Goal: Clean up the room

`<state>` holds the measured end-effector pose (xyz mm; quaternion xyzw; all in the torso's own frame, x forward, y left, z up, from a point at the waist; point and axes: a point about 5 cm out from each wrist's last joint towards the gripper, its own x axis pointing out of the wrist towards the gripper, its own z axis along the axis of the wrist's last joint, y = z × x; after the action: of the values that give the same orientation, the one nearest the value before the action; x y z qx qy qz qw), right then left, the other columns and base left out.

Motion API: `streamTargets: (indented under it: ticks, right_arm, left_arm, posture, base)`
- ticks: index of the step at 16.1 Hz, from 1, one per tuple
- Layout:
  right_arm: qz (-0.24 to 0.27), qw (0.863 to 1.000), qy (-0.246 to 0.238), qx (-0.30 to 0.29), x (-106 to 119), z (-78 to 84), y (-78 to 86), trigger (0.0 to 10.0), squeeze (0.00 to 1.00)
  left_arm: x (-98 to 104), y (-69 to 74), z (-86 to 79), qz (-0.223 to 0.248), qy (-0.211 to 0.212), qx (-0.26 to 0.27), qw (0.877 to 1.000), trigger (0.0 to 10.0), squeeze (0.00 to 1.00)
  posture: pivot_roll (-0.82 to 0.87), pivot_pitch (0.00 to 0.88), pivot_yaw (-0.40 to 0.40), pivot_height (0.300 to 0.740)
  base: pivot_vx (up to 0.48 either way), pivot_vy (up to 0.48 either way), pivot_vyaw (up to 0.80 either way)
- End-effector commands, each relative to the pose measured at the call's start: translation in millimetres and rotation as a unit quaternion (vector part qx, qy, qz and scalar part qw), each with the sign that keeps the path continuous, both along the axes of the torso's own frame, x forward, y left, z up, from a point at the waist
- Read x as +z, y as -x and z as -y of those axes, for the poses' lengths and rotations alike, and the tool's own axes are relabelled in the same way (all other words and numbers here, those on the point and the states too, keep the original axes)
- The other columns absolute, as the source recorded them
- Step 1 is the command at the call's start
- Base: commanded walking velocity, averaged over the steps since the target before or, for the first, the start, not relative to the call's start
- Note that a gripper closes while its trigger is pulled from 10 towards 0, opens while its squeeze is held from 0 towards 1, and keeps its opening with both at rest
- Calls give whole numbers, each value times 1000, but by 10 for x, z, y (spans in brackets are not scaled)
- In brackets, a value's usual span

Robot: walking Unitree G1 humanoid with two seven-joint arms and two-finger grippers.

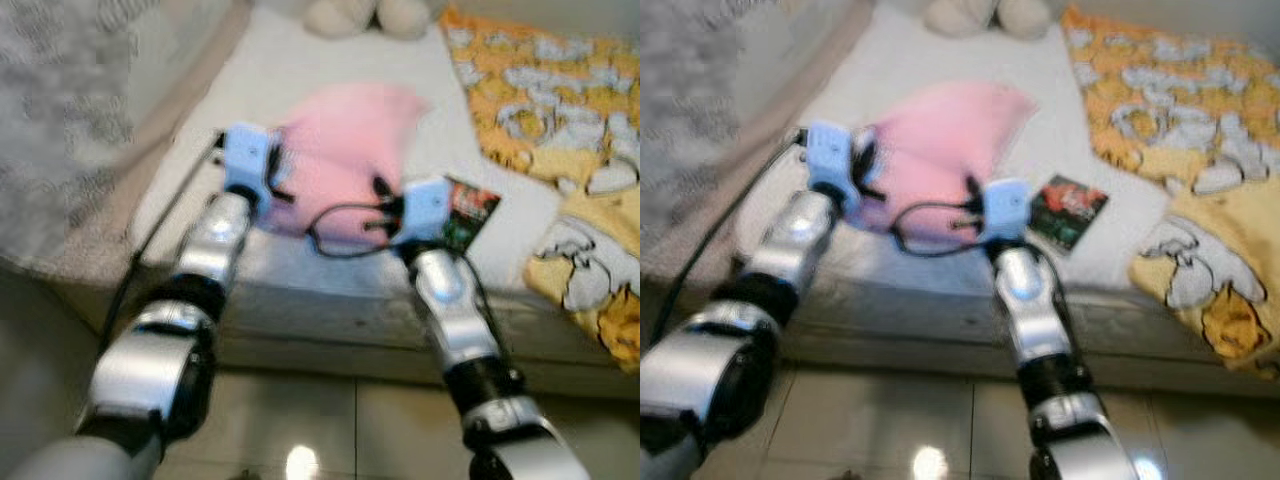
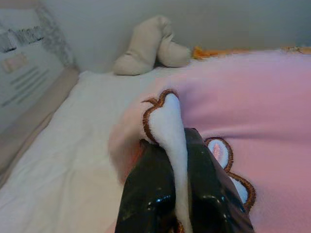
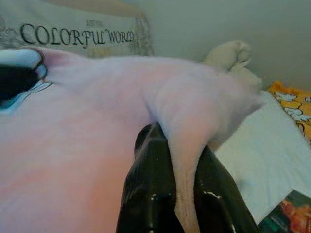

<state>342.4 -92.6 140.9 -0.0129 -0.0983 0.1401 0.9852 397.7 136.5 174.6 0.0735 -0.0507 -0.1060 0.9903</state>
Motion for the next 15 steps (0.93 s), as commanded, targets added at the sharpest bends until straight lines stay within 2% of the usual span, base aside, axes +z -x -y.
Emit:
streamTargets:
  ticks: [1, 7, 15]
  right_arm:
    - [-13, 998, -6, -66, -63, 372, -10, 10000, 0]
    - [-19, 998, -3, -57, -82, 362, -14, 10000, 0]
    - [-22, 999, -2, -48, -91, 339, -17, 10000, 0]
  left_arm:
    - [114, -40, -225, 14, 24, 69, 997, 10000, 0]
    - [166, -59, -285, 16, 37, 82, 996, 10000, 0]
    - [197, -82, -373, 8, 39, 107, 994, 10000, 0]
  posture:
    - [7, 0, 0, 740]
    - [8, 0, -3, 740]
    - [9, 0, -7, 740]
  base:
    - [390, 277, 0]
    - [361, 311, 0]
    - [0, 442, 0]
